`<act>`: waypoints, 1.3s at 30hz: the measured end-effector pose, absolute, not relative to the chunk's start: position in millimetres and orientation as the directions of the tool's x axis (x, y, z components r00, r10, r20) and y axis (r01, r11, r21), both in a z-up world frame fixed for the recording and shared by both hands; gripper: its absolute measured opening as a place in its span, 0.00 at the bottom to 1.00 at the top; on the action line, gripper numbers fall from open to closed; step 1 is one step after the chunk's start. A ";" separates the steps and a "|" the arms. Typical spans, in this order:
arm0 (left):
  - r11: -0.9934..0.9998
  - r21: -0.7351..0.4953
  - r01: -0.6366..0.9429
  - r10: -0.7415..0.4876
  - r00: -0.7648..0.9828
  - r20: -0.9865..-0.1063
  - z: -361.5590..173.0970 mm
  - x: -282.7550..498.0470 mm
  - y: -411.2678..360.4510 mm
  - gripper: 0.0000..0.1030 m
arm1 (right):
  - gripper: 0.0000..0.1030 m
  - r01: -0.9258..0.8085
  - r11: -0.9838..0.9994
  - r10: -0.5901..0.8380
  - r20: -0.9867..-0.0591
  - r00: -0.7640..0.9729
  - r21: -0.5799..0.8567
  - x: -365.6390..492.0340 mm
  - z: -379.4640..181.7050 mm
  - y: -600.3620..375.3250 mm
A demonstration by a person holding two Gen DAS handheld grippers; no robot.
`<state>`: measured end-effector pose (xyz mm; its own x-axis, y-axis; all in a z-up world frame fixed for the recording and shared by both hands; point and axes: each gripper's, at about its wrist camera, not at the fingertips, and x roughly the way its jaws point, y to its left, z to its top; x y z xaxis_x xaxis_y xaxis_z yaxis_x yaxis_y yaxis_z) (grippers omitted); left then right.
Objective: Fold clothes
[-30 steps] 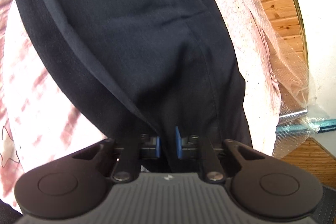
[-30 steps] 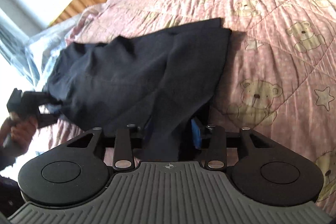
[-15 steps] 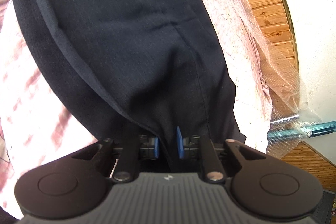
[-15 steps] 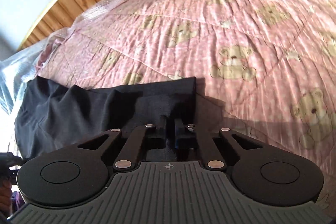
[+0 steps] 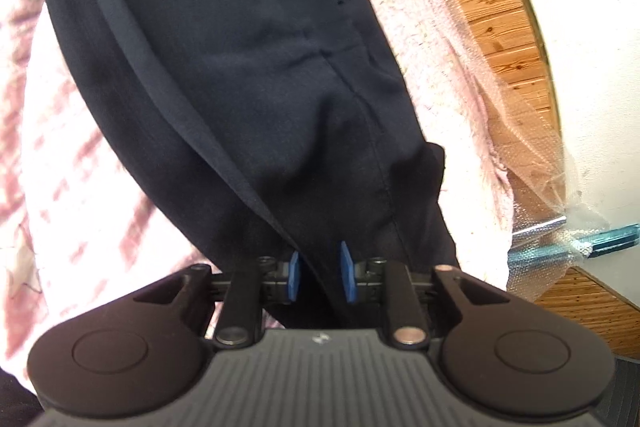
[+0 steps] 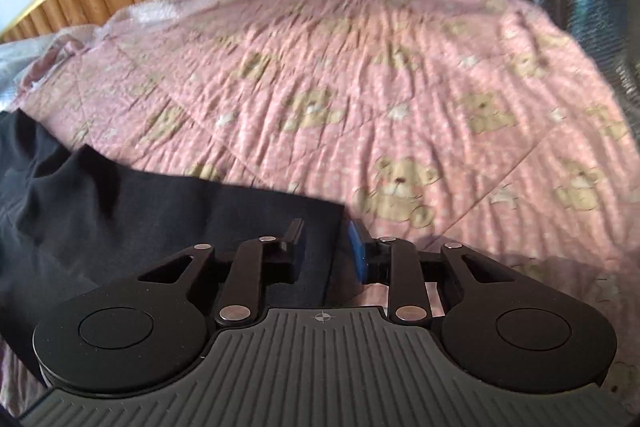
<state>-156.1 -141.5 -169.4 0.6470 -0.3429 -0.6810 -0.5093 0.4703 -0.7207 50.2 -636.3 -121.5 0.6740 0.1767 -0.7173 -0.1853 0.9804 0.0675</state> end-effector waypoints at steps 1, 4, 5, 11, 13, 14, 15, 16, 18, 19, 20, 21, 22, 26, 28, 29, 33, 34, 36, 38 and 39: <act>0.470 -0.722 -0.508 -0.334 0.655 -0.678 -165.8 -160.0 -137.1 0.20 | 0.29 -0.205 0.976 0.196 -0.696 0.691 0.071 36.3 -112.2 -629.5; 0.454 -0.711 -0.537 -0.286 0.668 -0.688 -164.8 -161.9 -116.9 0.21 | 0.28 -0.341 0.932 0.322 -0.714 0.621 0.124 4.4 -111.9 -594.5; 0.447 -0.706 -0.549 -0.268 0.671 -0.692 -165.1 -162.0 -109.8 0.21 | 0.26 -0.384 0.913 0.355 -0.732 0.582 0.138 -5.1 -118.8 -581.8; 0.430 -0.619 -0.658 -0.110 0.642 -0.759 -169.5 -170.4 -48.4 0.21 | 0.21 -0.400 0.910 0.312 -0.820 0.480 0.111 -43.2 -167.3 -578.0; 0.407 -0.596 -0.692 -0.056 0.632 -0.773 -168.0 -179.7 -22.2 0.21 | 0.21 -0.389 0.915 0.296 -0.830 0.473 0.104 -53.5 -169.4 -590.1; 0.393 -0.586 -0.708 -0.028 0.628 -0.778 -165.3 -185.2 -7.6 0.21 | 0.21 -0.387 0.917 0.286 -0.833 0.474 0.094 -58.5 -168.7 -596.1; 0.379 -0.581 -0.721 -0.004 0.626 -0.780 -161.8 -190.7 6.5 0.21 | 0.21 -0.384 0.920 0.274 -0.837 0.475 0.083 -60.1 -167.9 -598.4; 0.365 -0.577 -0.731 0.018 0.625 -0.780 -157.5 -196.0 19.9 0.23 | 0.21 -0.380 0.922 0.261 -0.840 0.475 0.072 -60.7 -167.1 -599.6; 0.348 -0.575 -0.741 0.055 0.628 -0.776 -146.1 -203.9 45.5 0.26 | 0.21 -0.373 0.927 0.237 -0.848 0.475 0.050 -62.0 -165.5 -602.0; 0.346 -0.576 -0.741 0.070 0.632 -0.772 -140.8 -205.9 59.1 0.27 | 0.21 -0.369 0.929 0.224 -0.851 0.474 0.039 -62.6 -164.7 -603.2; 0.344 -0.577 -0.741 0.084 0.636 -0.767 -135.4 -207.9 72.6 0.28 | 0.21 -0.351 0.936 0.201 -0.853 0.482 0.022 -62.1 -162.4 -601.0; 0.342 -0.577 -0.742 0.098 0.638 -0.764 -130.9 -208.3 86.5 0.29 | 0.25 -0.328 0.945 0.174 -0.854 0.490 0.004 -61.3 -159.5 -597.8; 0.337 -0.576 -0.745 0.108 0.638 -0.762 -127.8 -206.8 100.6 0.30 | 0.29 -0.305 0.952 0.146 -0.855 0.498 -0.015 -60.4 -156.6 -594.5; 0.312 -0.561 -0.767 0.158 0.624 -0.765 -124.9 -194.2 165.5 0.44 | 0.38 -0.247 0.969 0.130 -0.829 0.544 -0.010 -60.8 -136.1 -568.8; 0.313 -0.558 -0.769 0.167 0.623 -0.765 -128.4 -186.5 198.6 0.47 | 0.46 -0.236 0.972 0.130 -0.835 0.535 -0.001 -59.4 -132.7 -542.3; 0.314 -0.557 -0.769 0.169 0.622 -0.764 -130.7 -182.7 215.1 0.49 | 0.47 -0.231 0.973 0.130 -0.837 0.531 0.004 -58.7 -131.0 -529.1; 0.312 -0.557 -0.769 0.157 0.621 -0.768 -150.6 -164.7 274.2 0.52 | 0.48 -0.211 0.977 0.130 -0.848 0.514 0.023 -55.9 -124.2 -476.1; 0.312 -0.565 -0.763 0.144 0.626 -0.766 -157.5 -160.5 285.1 0.52 | 0.48 -0.205 0.978 0.131 -0.850 0.510 0.027 -55.1 -122.5 -462.8; 0.316 -0.587 -0.745 0.108 0.643 -0.758 -171.3 -152.9 303.8 0.52 | 0.51 -0.206 0.977 0.146 -0.855 0.498 0.046 -51.5 -121.6 -431.1; 0.366 -0.593 -0.718 0.091 0.661 -0.744 -172.9 -143.1 311.6 0.55 | 0.55 -0.229 0.971 0.176 -0.863 0.474 0.073 -43.0 -125.7 -392.1; 0.397 -0.592 -0.701 0.085 0.671 -0.737 -171.9 -137.9 313.8 0.55 | 0.55 -0.240 0.967 0.191 -0.866 0.462 0.085 -38.6 -127.9 -372.7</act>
<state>-137.9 313.8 -171.9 0.6705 0.0849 -0.7370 -0.7011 0.3973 -0.5921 -38.6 -372.7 -127.9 0.4617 0.1907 -0.8663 -0.2399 0.9671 0.0850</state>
